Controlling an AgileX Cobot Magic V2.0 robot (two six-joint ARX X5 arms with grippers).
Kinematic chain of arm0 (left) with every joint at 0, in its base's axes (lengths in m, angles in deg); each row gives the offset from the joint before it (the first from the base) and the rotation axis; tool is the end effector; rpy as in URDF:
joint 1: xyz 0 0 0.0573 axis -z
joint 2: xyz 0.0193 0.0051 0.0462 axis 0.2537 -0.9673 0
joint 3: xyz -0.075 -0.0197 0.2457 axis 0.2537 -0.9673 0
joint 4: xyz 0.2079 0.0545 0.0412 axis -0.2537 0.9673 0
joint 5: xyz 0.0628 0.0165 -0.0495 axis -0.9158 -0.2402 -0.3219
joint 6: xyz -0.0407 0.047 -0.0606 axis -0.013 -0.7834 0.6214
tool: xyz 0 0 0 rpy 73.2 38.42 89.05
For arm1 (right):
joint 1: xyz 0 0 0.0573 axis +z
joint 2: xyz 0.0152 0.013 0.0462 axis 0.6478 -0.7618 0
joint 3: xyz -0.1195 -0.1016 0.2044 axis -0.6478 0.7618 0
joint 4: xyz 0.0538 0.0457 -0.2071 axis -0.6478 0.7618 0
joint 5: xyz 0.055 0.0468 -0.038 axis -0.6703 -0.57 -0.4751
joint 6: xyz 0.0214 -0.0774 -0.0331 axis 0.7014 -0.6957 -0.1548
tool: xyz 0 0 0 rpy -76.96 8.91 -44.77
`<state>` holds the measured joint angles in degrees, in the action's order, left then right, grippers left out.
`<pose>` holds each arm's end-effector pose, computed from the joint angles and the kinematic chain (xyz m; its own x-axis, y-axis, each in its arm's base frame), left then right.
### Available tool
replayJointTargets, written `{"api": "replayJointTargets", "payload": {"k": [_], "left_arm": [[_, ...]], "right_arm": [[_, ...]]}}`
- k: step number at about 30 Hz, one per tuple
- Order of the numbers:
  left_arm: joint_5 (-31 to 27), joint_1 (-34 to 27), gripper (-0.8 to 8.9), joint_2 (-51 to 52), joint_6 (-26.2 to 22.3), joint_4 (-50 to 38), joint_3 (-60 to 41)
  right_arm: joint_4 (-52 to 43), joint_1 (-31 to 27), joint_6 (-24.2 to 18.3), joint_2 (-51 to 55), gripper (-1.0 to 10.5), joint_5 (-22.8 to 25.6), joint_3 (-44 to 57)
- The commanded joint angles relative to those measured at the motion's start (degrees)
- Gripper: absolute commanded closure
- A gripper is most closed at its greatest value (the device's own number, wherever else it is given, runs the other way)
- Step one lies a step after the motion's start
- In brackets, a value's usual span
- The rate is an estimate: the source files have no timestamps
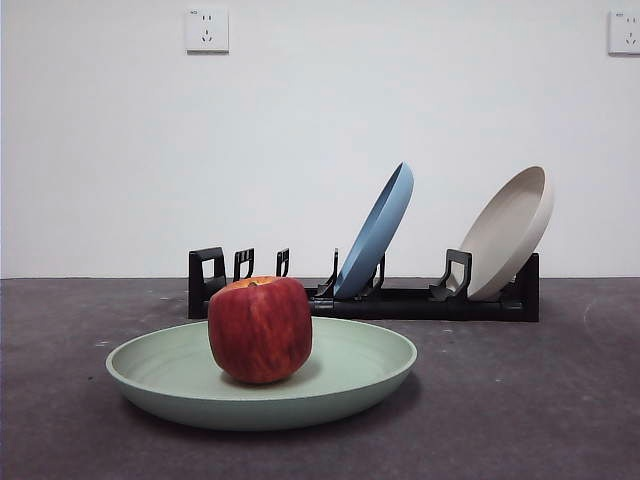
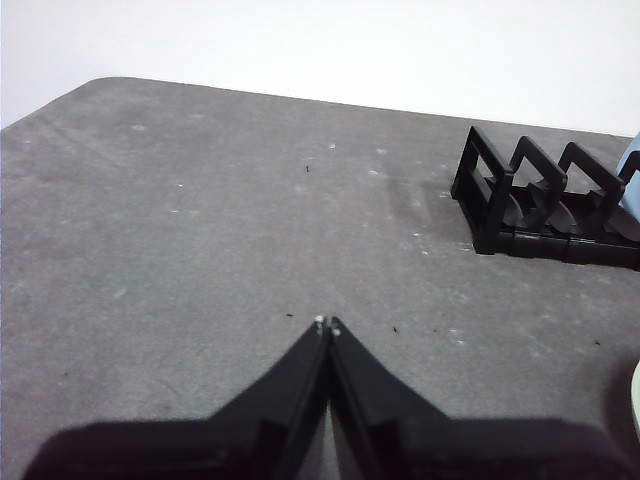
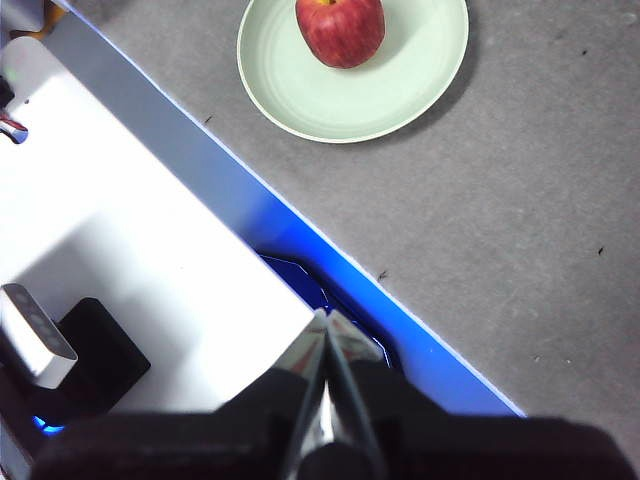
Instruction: Take the green plate from the plate rack,put the plate on the table,take the apple from the table,put the apple in the plate
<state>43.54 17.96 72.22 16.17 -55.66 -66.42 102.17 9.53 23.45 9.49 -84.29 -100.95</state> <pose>0.1115 0.0007 0.1435 0.9849 0.0387 -0.1688 -0.0618 0.9891 -0.1334 0.0506 0.0691 0.3042 0.3241 0.5049 -0.8000 -0.7155 0.6841 0.1418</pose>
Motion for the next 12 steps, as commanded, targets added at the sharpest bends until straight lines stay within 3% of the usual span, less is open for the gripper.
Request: {"api": "replayJointTargets", "payload": {"k": [1, 12], "left_arm": [[-0.2, -0.2, 8.17, 0.2, 0.5, -0.2, -0.7], [-0.2, -0.2, 8.17, 0.2, 0.5, -0.2, -0.7]], "right_arm": [[-0.3, 0.2, 0.3, 0.1, 9.5, 0.1, 0.4], [-0.3, 0.2, 0.3, 0.1, 9.5, 0.4, 0.4]]}}
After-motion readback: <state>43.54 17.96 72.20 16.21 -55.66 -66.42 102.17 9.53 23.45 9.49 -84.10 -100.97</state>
